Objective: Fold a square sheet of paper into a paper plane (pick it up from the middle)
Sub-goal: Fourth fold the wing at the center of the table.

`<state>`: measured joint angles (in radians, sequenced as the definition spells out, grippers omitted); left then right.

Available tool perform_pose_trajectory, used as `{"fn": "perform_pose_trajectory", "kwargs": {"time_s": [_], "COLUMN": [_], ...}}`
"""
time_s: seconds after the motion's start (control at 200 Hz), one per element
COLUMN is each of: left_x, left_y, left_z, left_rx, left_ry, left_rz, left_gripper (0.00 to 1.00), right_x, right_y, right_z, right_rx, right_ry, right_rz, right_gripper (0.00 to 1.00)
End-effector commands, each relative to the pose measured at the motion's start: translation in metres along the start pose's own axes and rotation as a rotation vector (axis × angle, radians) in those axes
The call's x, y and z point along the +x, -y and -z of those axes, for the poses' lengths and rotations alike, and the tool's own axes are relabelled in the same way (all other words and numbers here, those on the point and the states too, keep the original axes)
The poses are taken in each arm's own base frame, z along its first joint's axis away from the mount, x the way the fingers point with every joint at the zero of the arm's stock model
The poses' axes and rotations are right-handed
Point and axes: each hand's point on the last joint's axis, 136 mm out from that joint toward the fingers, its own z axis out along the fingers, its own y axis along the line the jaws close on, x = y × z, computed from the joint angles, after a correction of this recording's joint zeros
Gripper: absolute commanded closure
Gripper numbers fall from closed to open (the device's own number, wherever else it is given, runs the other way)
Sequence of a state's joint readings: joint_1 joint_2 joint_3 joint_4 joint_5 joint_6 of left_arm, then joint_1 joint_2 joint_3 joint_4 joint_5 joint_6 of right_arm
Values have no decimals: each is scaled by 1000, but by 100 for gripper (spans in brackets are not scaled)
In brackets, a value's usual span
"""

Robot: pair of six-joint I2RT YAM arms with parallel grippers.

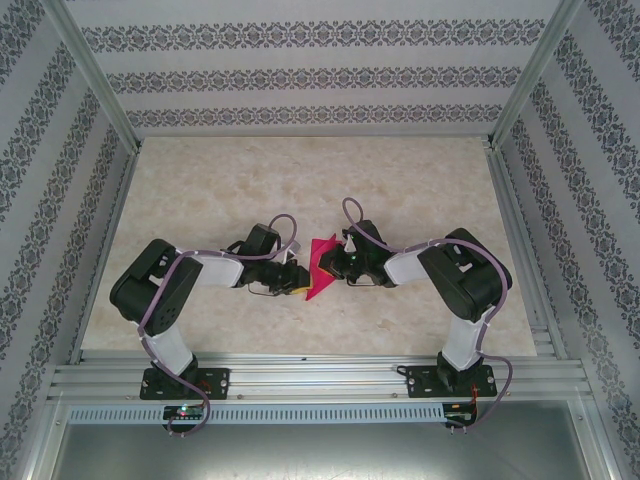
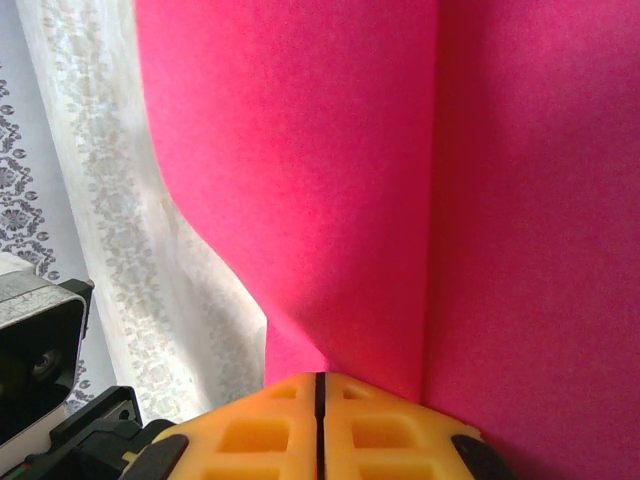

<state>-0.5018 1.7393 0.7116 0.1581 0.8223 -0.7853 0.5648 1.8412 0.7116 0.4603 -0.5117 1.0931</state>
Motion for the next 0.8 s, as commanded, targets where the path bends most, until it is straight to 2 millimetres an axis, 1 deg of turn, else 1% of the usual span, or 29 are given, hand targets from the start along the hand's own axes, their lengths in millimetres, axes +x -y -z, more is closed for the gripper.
{"fn": "perform_pose_trajectory", "kwargs": {"time_s": [0.0, 0.175, 0.325, 0.48, 0.545, 0.61, 0.679, 0.794], "left_x": [3, 11, 23, 46, 54, 59, 58, 54], "left_y": [7, -6, -19, -37, -46, -51, -51, -41], "left_z": [-2, -6, -6, -10, -10, -9, -8, -7], "left_rx": [-13, -48, -86, -126, -151, -159, -164, -145], "left_ry": [-18, -41, -65, -113, -118, -125, -122, -112], "left_rz": [-31, 4, 26, 67, 85, 91, 90, 72], "left_gripper": [87, 99, 100, 100, 95, 95, 91, 85], "right_x": [9, 9, 11, 13, 15, 15, 15, 18], "right_y": [31, 32, 37, 43, 44, 44, 44, 45], "right_z": [-2, -2, -3, -3, -3, -3, -3, -3], "right_rx": [98, 103, 119, 147, 158, 165, 175, 183], "right_ry": [-24, -28, -30, -39, -42, -44, -44, -52], "right_rz": [-32, -32, -37, -36, -33, -31, -27, -26], "right_gripper": [91, 91, 91, 91, 91, 91, 91, 91]}}
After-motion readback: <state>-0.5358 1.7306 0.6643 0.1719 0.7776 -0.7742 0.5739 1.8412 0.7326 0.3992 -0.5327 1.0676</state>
